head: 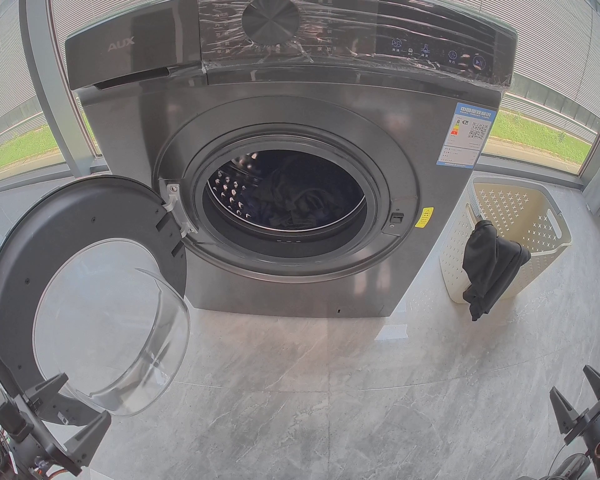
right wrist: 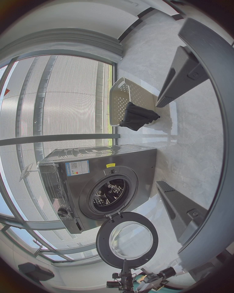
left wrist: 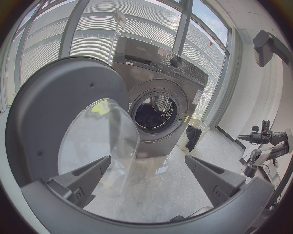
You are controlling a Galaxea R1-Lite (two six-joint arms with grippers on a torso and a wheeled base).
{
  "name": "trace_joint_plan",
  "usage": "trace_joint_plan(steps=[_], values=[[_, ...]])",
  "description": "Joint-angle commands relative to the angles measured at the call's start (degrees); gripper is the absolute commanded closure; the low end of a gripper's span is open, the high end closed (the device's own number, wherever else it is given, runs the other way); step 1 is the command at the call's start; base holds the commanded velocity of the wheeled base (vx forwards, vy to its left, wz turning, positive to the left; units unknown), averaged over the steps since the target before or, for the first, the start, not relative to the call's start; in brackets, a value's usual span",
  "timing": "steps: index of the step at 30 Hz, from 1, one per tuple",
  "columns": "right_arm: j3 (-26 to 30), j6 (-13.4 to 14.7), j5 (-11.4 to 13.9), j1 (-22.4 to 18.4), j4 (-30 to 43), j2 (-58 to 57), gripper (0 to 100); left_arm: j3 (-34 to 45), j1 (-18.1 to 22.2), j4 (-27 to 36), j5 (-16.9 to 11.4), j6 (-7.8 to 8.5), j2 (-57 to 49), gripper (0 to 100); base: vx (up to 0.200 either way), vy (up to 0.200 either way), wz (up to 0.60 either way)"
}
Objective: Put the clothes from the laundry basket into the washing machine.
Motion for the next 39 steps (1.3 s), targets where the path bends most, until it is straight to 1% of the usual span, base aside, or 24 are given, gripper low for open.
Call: trace_joint_plan(steps=[1,2,3,4,7,9,10,12,13,14,15,16,17,18,19,20,23,25,30,31,34,35,36,39], values=[[0.9,0.43,0.71,-4.13,10.23,-14.8,0,0.99,8.08,13.71,-4.31,-1.29,-20.41,0,0.0,0.0,0.0],[0.9,0.43,0.71,-4.13,10.23,-14.8,0,0.99,8.08,13.71,-4.31,-1.29,-20.41,0,0.0,0.0,0.0],[0.99,0.34,-0.43,-4.4,9.35,-14.63,0,0.99,10.8,18.45,-6.51,-1.38,-24.63,0,0.0,0.0,0.0],[0.99,0.25,-0.96,-4.75,9.35,-14.63,0,0.99,11.15,19.77,-6.42,-0.94,-25.16,0,0.0,0.0,0.0],[0.99,-0.8,-3.24,-7.91,9.35,-14.54,0,0.99,12.21,21.97,-2.64,-1.2,-24.54,0,0.0,0.0,0.0],[0.9,-1.59,-1.66,-10.55,9.7,-15.51,0,0.99,14.58,21.97,-2.11,-0.06,-24.46,0,0.0,0.0,0.0],[0.9,-1.77,1.5,-12.57,10.14,-17.18,0,0.99,17.13,21.97,-2.11,0.2,-24.46,0,0.0,0.0,0.0],[0.46,-1.59,10.73,-13.45,11.19,-19.72,0,0.99,21.35,22.06,-2.55,1.34,-25.07,0,0.0,0.0,0.0],[0.37,-1.68,11.96,-13.36,11.28,-19.72,0,0.99,23.11,21.97,-3.87,1.87,-26.39,0,0.0,0.0,0.0],[0.37,-1.5,11.35,-13.36,11.54,-19.55,0,0.99,24.16,21.88,-7.12,2.84,-29.73,0,0.0,0.0,0.0],[0.28,-1.15,10.73,-13.19,11.63,-19.46,0,0.99,24.25,22.23,-8.44,4.07,-29.82,0,0.0,0.0,0.0],[0.11,-0.71,9.76,-13.19,11.98,-19.72,0,0.99,24.25,22.41,-8.18,6.35,-29.82,0,0.0,0.0,0.0],[-0.07,-0.01,9.5,-13.19,12.25,-19.72,0,0.99,24.25,22.67,-6.95,7.23,-29.64,0,0.0,0.0,0.0],[-0.16,1.75,8.97,-13.19,12.34,-19.72,0,0.99,24.16,23.11,-3.87,7.5,-29.64,0,0.0,0.0,0.0],[-0.07,2.89,9.06,-13.19,11.98,-19.72,0,0.99,24.16,25.13,-1.59,6.44,-29.73,0,0.0,0.0,0.0],[-0.07,2.72,9.24,-13.27,12.16,-19.72,0,0.9,24.16,25.75,-1.59,6.27,-29.73,0,0.0,0.0,0.0],[-0.24,-2.12,11.35,-13.27,12.95,-19.72,0,0.9,24.16,25.57,-3.96,6.44,-29.73,0,0.0,0.0,0.0],[-0.51,-1.77,12.4,-13.27,13.57,-19.72,0,0.99,24.07,25.31,-4.22,6.09,-29.73,0,0.0,0.0,0.0],[-0.86,-0.98,7.66,-13.36,14.36,-19.72,0,0.99,24.07,25.31,-3.61,5.04,-29.73,0,0.0,0.0,0.0],[-0.95,-1.06,4.67,-13.45,14.62,-19.72,0,0.99,24.07,25.31,-3.61,4.86,-29.73,0,0.0,0.0,0.0],[-0.77,-0.8,0.36,-13.36,14.62,-19.72,0,0.99,24.07,25.22,-3.61,4.95,-29.73,0,0.0,0.0,0.0],[-0.77,-0.89,0.1,-13.27,14.53,-19.72,0,0.99,24.07,25.31,-3.61,5.04,-29.73,0,0.0,0.0,0.0],[-0.68,-1.06,0.62,-13.27,14.45,-19.72,0,0.99,24.16,25.22,-3.61,5.04,-29.73,0,0.0,0.0,0.0],[-0.51,0.08,5.02,-13.27,14.45,-19.72,0,0.99,24.16,25.31,-3.7,5.12,-29.73,0,0.0,-0.2,0.0]])
